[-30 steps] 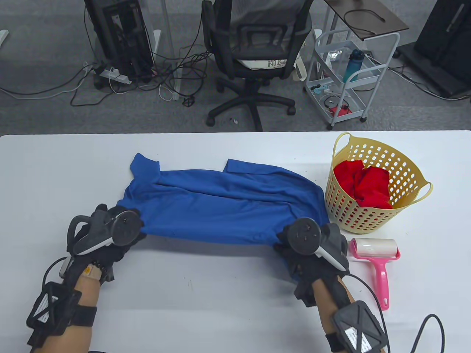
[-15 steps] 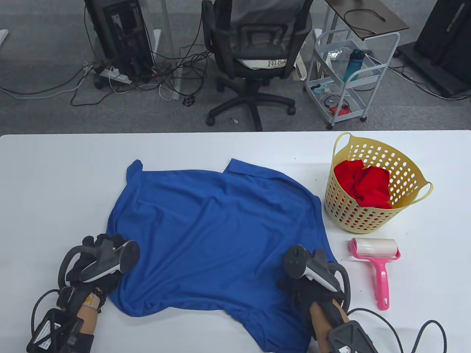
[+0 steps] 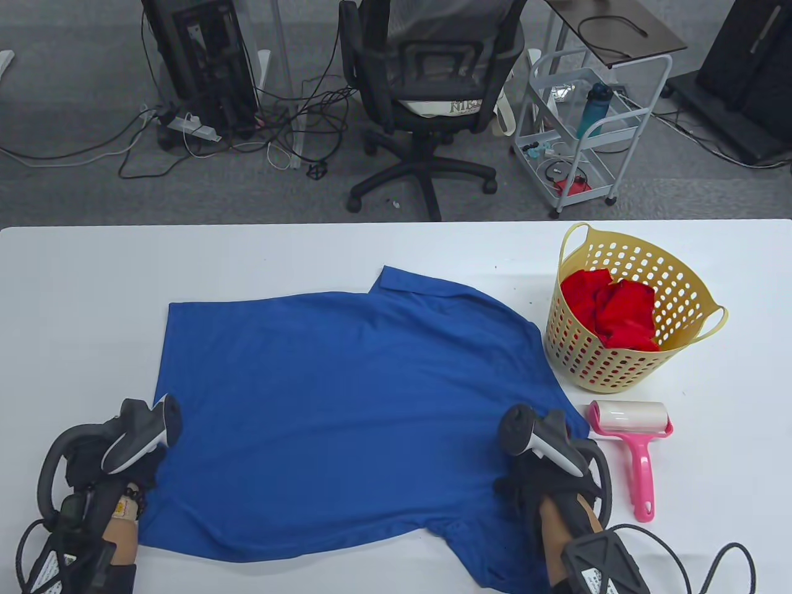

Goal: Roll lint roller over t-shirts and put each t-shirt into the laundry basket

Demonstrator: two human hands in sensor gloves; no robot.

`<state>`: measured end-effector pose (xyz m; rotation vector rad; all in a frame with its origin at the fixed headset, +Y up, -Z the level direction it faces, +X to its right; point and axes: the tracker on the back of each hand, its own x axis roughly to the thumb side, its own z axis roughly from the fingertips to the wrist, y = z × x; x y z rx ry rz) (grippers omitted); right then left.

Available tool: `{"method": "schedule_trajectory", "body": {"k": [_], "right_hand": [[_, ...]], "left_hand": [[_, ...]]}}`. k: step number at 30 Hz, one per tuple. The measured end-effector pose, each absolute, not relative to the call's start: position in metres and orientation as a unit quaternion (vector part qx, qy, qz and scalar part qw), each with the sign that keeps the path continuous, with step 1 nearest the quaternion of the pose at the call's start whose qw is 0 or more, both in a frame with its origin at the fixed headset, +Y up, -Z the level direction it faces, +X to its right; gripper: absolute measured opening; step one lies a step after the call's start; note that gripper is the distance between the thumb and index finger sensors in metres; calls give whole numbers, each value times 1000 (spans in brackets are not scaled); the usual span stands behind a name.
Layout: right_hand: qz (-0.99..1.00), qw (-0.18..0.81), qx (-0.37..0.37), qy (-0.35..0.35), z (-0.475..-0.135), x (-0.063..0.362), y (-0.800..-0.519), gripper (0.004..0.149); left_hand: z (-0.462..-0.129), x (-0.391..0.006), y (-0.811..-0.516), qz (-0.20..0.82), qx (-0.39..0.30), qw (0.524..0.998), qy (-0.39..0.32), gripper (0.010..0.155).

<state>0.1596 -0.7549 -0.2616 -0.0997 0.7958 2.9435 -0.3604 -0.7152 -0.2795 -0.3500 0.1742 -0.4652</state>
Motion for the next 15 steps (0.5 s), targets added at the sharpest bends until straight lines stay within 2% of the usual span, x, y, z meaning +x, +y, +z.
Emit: {"method": "schedule_trajectory", "body": {"k": [2,5,7,8,9,11,13,15], "right_hand": [[962,53,-37,264,-259,154,-753,86],[953,59,-38,296,-259,148,-764,90],[939,43,-30,339,-258,147,-773,96],[939,42,-28,341,-260,149,-774,97],[941,59,-26,331,-261,152,-774,99],[940,79,-35,330,-265,158,-775,99],[941,85,-33,325,-268,163,-777,99],[958,79,-40,274,-271,166,-778,97]], "left_hand": [[-281,-338,-726,-203,-173,964,-4,54],[-281,-309,-739,-237,-153,957,-64,55],[-280,-297,-745,-264,-144,949,-90,64],[-280,-293,-749,-261,-162,947,-98,74],[-280,-292,-756,-243,-215,940,-101,86],[-280,-297,-764,-211,-299,927,-82,98],[-281,-304,-769,-173,-309,931,-87,102],[-288,-313,-776,-173,-278,943,-60,98]]}}
